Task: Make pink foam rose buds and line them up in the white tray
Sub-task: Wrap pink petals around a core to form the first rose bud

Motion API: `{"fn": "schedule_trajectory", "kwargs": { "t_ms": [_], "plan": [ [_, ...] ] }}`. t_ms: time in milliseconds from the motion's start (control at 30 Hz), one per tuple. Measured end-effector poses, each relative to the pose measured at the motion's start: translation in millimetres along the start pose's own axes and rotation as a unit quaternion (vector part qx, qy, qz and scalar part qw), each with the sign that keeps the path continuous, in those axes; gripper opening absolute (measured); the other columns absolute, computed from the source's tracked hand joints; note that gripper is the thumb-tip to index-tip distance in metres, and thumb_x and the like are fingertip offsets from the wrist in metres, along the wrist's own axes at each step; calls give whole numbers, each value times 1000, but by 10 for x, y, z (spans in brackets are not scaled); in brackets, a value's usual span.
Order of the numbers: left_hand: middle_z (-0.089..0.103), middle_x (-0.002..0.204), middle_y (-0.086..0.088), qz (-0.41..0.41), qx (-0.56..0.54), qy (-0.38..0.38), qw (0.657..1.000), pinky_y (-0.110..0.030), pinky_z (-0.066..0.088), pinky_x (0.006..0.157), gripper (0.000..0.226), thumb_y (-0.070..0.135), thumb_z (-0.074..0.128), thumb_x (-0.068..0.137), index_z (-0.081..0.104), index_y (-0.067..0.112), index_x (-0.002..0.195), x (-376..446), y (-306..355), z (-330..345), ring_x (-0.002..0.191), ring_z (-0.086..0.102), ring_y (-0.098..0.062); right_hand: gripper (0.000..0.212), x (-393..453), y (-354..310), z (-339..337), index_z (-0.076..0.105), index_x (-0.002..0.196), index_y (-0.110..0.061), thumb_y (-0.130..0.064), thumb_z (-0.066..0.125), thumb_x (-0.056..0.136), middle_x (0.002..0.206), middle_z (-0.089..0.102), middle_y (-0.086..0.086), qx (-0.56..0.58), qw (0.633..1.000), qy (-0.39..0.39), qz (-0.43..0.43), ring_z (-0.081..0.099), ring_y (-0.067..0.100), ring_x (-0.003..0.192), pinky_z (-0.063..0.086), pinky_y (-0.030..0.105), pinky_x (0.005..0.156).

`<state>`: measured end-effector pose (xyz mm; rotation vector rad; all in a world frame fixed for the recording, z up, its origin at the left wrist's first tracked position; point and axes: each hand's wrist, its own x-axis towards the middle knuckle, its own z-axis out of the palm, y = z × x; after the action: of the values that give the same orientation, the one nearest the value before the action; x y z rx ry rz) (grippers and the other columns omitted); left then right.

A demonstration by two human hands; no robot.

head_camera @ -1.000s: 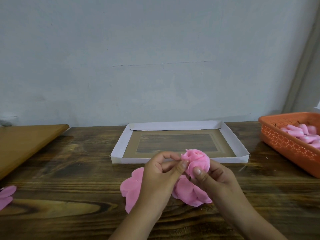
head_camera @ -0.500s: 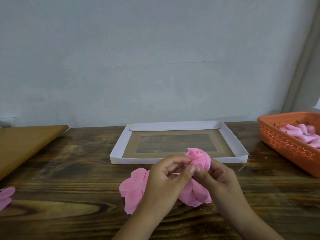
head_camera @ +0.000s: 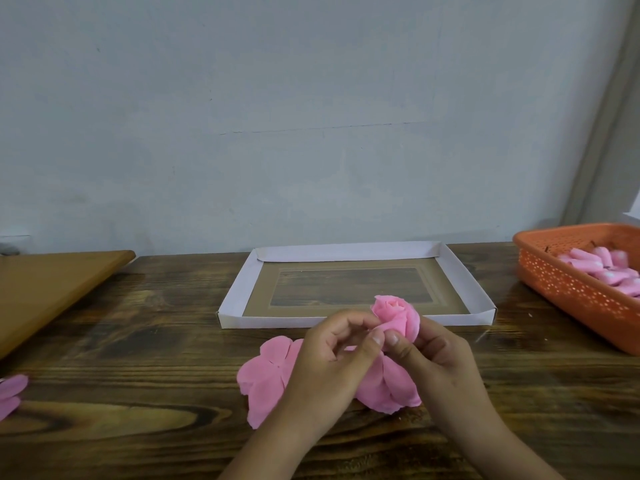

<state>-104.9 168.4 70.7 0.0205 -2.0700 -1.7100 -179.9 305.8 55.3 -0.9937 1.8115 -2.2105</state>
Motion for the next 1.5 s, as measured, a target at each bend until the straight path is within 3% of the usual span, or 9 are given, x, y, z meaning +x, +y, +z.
{"fn": "schedule_trajectory", "kwargs": {
  "t_ms": [300,567,667,833,967,1100,1200,1333,1500],
  "plan": [
    [77,102,12,-25,-10,-16,1000,-18,56,80,17,20,67,98,74,35,100,-3,20,-14,101,71,-5,24,-9,10,-11,76,103,-9,-22,65,86,91,79,8,-4,1000,14,2,76,23,88,62,31,75],
    [77,104,15,-24,-1,-19,1000,-15,54,79,26,17,64,100,72,42,102,-1,35,-5,102,70,-1,24,-5,7,-9,76,102,-9,-23,65,85,89,79,7,-7,1000,18,4,76,21,85,60,26,71],
    [78,102,12,-20,-3,-16,1000,-15,54,72,18,18,66,99,75,34,100,-2,16,-3,99,72,-3,24,-8,-6,-2,76,103,-11,-23,66,85,91,79,4,-11,1000,15,-1,76,19,88,59,24,73],
    [78,97,7,-19,5,-9,1000,-23,56,77,14,23,61,101,74,28,102,8,-16,1,92,72,-6,21,-10,-23,17,76,100,-9,-19,67,85,84,78,7,4,1000,22,-3,75,16,78,56,20,65],
    [78,100,5,-15,9,-14,1000,-28,56,81,13,28,60,100,72,25,106,8,-40,2,95,72,-9,23,-17,-37,26,76,102,-12,-23,68,84,87,79,6,3,1000,21,-4,76,18,82,57,21,67],
    [79,99,-2,-35,-28,-5,999,-25,52,75,9,18,58,103,61,23,110,19,-70,2,86,72,-10,18,-24,-50,36,77,101,-13,-17,66,87,87,79,5,5,1000,13,-7,76,14,82,55,18,66],
    [80,101,2,-49,-33,-2,998,-28,53,78,11,22,60,102,58,26,112,16,-73,14,91,75,-11,16,-26,-58,40,77,99,-13,-16,65,88,87,78,6,4,1000,6,-8,75,15,81,55,18,66],
    [80,90,-4,-45,-53,23,997,-20,49,66,6,13,63,99,63,17,104,20,-64,19,74,71,-7,16,-29,-64,45,78,98,-14,-14,65,88,89,78,9,16,1000,5,-7,76,18,84,56,20,68],
    [80,90,-1,-56,-73,55,994,-19,54,65,7,11,69,94,73,13,100,16,-22,27,81,75,-9,17,-34,-112,65,78,98,-18,-14,65,89,88,78,9,37,999,2,-7,77,21,80,57,20,64]
  ]
}}
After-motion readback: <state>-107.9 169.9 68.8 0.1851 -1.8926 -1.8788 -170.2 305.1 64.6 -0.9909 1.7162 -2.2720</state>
